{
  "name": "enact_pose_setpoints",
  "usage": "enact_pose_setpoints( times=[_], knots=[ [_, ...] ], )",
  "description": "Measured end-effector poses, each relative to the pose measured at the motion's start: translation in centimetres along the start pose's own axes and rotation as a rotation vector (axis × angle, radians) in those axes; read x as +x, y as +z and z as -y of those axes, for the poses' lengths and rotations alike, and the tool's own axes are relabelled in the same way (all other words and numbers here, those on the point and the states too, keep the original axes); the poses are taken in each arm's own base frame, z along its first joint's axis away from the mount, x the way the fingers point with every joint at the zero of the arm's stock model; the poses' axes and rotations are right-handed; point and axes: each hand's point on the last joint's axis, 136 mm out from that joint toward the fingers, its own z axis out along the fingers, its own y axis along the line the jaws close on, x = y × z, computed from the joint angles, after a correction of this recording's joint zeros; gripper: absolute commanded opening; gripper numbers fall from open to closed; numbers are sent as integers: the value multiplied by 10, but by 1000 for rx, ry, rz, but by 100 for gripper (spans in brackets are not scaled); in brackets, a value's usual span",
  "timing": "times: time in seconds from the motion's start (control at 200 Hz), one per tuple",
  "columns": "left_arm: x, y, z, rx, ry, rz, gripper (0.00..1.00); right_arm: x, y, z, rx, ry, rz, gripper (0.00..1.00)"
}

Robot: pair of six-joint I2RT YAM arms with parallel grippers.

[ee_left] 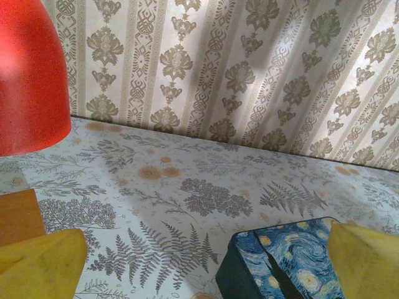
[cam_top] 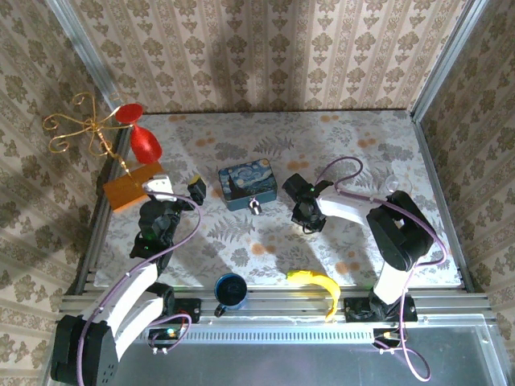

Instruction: Unlock the padlock with the key

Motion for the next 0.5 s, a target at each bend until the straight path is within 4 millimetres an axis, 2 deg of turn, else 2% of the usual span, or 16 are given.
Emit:
enact_pose_setpoints(
  times=[0.09,0.205,0.285,0.38,0.5],
  knots=[
    [1,0,0,-1,-9,-2,100,-1,0,1,2,-14,6,0],
    [2,2,-2,-22,-37,-38,100,-3,-2,4,13,-59,12,0],
    [-5,4,-2,-43,-71,-64,100,-5,-7,5,24,-121,22,0],
    [-18,8,0,-56,-107,-88,100,-13,-23,0,14,-222,49,0],
    [-25,11,6,-44,-152,-112,100,-27,-59,-17,-48,-373,113,0]
  ],
)
